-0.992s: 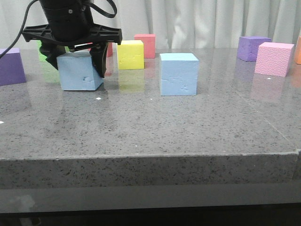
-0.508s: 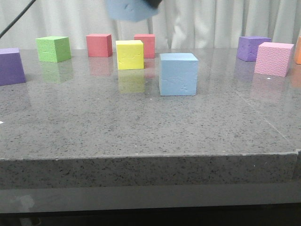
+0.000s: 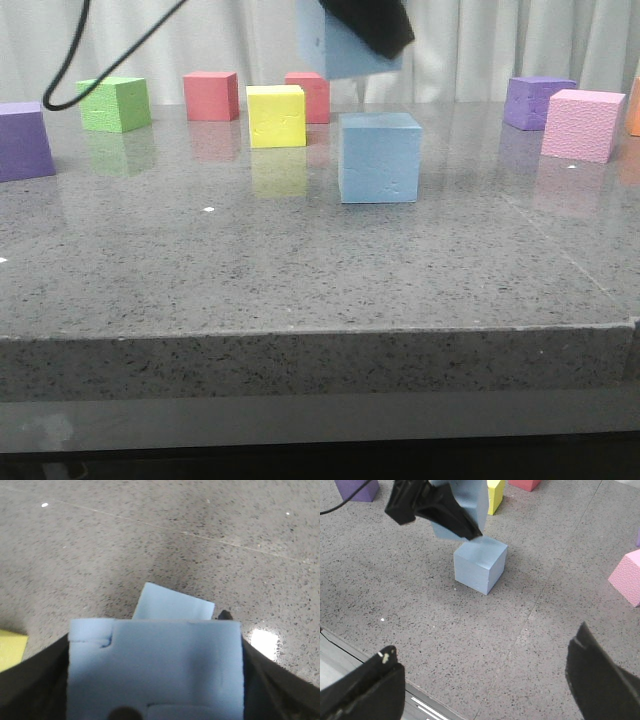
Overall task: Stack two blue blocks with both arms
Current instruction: 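Lift the light blue cube and carry it over the placed blue cube, then lower the held cube onto the placed blue cube and open the left gripper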
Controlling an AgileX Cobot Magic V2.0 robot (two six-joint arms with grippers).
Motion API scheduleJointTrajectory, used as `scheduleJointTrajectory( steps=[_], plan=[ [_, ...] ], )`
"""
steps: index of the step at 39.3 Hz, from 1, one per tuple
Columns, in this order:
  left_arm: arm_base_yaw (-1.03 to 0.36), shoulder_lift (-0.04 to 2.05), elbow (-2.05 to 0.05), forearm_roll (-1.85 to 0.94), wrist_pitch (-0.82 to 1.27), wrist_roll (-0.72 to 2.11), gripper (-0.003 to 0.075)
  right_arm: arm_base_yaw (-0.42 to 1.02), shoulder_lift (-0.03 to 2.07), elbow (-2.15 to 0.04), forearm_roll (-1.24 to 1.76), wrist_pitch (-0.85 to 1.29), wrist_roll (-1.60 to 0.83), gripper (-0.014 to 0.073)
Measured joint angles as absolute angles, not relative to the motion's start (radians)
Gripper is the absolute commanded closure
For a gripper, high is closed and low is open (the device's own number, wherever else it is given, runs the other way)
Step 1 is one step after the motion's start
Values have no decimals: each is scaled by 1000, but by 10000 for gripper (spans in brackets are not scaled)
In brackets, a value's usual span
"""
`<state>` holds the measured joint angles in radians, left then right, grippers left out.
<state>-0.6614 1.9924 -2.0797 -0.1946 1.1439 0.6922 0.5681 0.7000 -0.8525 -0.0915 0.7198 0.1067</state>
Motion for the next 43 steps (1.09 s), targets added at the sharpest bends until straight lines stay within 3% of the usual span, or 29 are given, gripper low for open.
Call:
scheduleJointTrajectory(
  steps=[31,43],
  plan=[
    [-692,2067,-2086,-200,1080,904,277,568,700,-852,-91,720,107,-62],
    [-692,2069,-2086,-194,1078,916,201,568,700,-852,-91,720,107,-62]
  ],
)
